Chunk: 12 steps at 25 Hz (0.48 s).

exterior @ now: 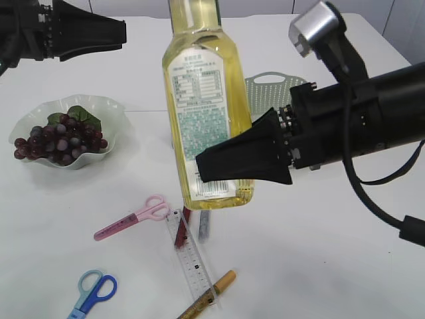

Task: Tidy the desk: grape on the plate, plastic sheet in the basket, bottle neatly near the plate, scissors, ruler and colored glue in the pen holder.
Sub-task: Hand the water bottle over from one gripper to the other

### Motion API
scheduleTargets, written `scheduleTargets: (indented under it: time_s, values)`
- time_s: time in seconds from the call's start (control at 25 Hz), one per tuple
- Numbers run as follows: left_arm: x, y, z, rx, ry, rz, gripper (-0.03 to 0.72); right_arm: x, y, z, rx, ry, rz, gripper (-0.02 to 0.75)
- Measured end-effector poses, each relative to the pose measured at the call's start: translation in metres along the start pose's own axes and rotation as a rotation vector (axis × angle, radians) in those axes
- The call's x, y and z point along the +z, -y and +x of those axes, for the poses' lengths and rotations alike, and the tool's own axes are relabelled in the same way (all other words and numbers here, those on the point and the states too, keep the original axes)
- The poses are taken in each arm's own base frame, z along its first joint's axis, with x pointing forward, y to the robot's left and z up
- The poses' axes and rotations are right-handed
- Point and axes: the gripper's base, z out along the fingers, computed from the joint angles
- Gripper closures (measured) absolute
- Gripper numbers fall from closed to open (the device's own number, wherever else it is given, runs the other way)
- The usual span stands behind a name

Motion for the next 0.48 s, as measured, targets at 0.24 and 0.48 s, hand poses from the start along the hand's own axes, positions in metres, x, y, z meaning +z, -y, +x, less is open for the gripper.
scheduleTargets:
  time_s: [0.24, 0.48]
  values:
    - [-0.002, 0.027, -0.012, 0.016, 0.013, 0.025, 0.238, 0.010, 0.017, 0.007, 0.010, 0.028, -0.019, 0.332]
    - [0.001, 0.044, -0.015, 0.022, -0.011, 0.050, 0.226, 0.005, 0.026, 0.006, 0.021, 0.075, 0.008, 0.332]
